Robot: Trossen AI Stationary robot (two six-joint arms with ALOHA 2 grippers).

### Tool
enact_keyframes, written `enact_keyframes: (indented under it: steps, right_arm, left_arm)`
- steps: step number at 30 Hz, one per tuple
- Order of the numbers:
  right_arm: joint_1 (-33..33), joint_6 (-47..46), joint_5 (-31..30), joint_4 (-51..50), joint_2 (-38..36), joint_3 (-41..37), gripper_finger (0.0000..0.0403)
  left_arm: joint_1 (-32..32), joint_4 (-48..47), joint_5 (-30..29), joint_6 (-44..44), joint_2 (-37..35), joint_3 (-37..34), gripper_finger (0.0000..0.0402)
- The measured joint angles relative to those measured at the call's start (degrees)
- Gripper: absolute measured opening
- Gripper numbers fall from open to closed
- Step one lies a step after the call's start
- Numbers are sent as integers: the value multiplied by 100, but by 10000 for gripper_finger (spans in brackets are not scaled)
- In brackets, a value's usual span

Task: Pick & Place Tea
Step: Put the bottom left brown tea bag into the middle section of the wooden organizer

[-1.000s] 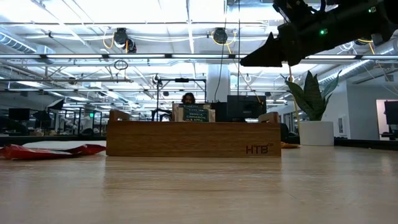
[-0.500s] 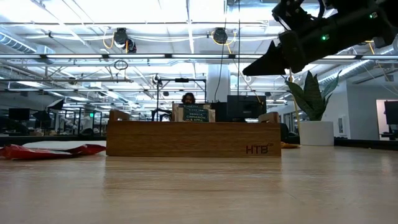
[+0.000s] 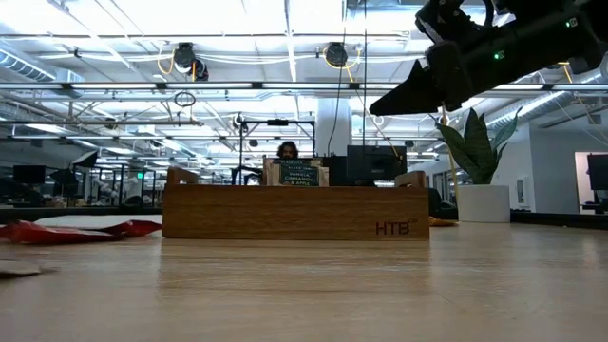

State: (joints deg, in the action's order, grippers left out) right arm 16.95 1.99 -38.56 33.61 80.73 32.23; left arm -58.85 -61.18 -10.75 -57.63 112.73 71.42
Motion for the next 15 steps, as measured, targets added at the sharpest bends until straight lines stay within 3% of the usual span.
enact_keyframes:
  steps: [6, 8, 11, 15]
  right_arm:
    - [-12, -297, -7, 76, 2, 0, 34]
    - [-45, -494, -6, 152, 2, 0, 34]
    - [-143, -854, -7, 217, 2, 0, 34]
    - [-248, -1294, -9, 366, 130, 1, 34]
  left_arm:
    - [55, -1768, -15, 198, 4, 783, 2]
    - [125, -2421, -304, 334, 2, 1076, 2]
    - [301, -2904, -1213, 650, -15, 1353, 2]
    - [693, -2783, -3091, 1599, -63, 1349, 1]
